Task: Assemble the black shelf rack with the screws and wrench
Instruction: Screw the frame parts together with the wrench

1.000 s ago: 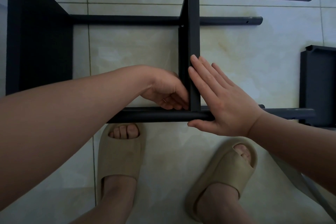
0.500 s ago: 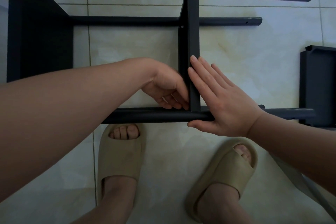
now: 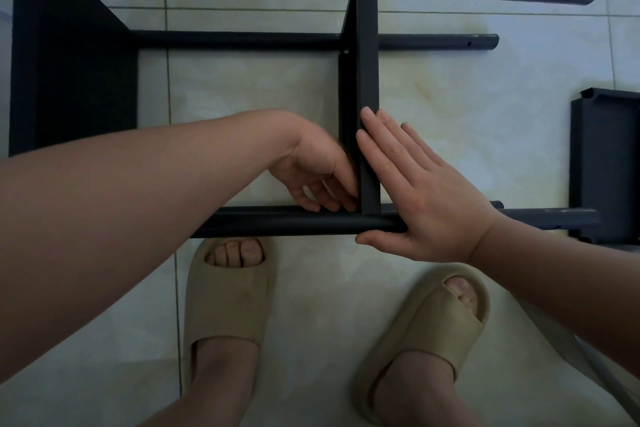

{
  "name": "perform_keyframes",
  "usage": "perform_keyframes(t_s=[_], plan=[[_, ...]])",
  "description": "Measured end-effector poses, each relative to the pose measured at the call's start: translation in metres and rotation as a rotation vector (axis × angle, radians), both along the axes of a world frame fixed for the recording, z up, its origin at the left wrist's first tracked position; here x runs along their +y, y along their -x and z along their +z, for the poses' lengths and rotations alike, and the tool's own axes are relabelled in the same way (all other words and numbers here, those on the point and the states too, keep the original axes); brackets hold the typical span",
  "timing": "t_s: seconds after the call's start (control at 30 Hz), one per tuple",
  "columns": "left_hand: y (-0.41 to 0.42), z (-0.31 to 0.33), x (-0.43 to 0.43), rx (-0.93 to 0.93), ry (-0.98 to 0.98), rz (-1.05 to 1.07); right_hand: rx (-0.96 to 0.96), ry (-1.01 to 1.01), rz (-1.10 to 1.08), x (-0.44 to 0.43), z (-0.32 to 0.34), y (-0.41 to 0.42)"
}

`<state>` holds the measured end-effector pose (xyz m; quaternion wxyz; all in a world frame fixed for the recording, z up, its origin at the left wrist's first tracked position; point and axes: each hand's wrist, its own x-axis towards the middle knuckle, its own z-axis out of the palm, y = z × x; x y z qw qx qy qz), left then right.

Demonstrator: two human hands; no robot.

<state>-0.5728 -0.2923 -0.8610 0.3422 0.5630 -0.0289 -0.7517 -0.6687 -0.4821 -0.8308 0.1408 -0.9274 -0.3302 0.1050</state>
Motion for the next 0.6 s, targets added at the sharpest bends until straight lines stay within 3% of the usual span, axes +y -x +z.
perform_keyframes(t_s=[0.6], plan=[[0.0033, -0.0033, -0.0001, 0.059, 0.041, 0.101, -0.006, -0.003, -0.002, -0.0001, -0.0002, 0.0002]])
